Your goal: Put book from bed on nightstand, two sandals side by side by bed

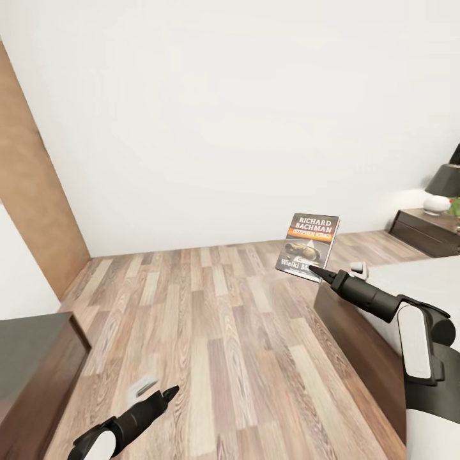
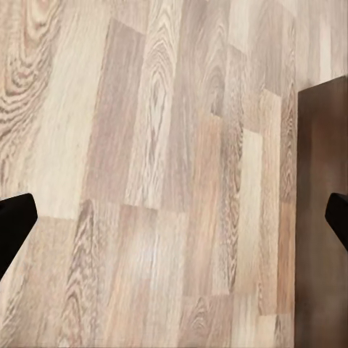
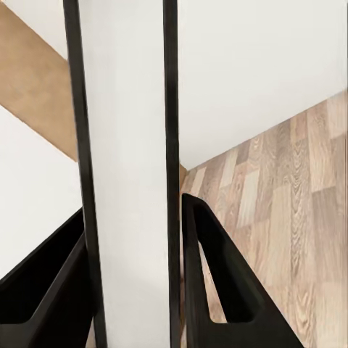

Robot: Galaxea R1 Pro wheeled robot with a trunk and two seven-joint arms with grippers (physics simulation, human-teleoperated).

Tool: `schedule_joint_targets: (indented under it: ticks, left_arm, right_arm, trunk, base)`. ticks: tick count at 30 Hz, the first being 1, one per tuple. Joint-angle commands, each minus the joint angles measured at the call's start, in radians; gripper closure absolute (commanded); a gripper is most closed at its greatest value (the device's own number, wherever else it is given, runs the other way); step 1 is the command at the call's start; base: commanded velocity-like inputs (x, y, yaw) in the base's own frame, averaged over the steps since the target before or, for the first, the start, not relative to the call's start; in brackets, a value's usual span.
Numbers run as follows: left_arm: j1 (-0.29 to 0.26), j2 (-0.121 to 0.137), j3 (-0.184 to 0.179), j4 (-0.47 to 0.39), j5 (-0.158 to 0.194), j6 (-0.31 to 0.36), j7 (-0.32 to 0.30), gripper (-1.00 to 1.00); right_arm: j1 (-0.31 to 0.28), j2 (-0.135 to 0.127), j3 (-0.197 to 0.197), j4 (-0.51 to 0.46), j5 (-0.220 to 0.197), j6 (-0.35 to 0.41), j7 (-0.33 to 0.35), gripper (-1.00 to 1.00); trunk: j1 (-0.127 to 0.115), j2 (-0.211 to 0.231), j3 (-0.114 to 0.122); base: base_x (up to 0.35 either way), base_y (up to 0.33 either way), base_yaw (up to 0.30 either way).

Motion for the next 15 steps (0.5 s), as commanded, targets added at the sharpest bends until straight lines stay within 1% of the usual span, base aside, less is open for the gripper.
schedule_joint_targets:
  ticks: [1,7,15]
  left_arm:
    - [0.0,0.001,-0.002,-0.002,0.01,0.002,0.009,-1.0]
    - [0.0,0.001,-0.002,-0.001,0.01,0.002,0.008,-1.0]
    - [0.0,0.001,-0.002,-0.001,0.01,0.002,0.008,-1.0]
  right_arm:
    - [-0.001,0.0,-0.001,0.0,0.004,0.005,0.008,1.0]
    - [-0.001,0.0,-0.001,0.0,0.002,0.005,0.008,1.0]
    - [-0.001,0.0,-0.001,-0.001,0.001,0.005,0.008,1.0]
  trunk:
    - [0.0,0.0,-0.001]
    - [0.0,0.0,-0.001]
    - [0.0,0.0,-0.001]
  base:
    - [0.299,0.125,-0.262]
    - [0.305,0.102,-0.262]
    - [0.313,0.037,-0.262]
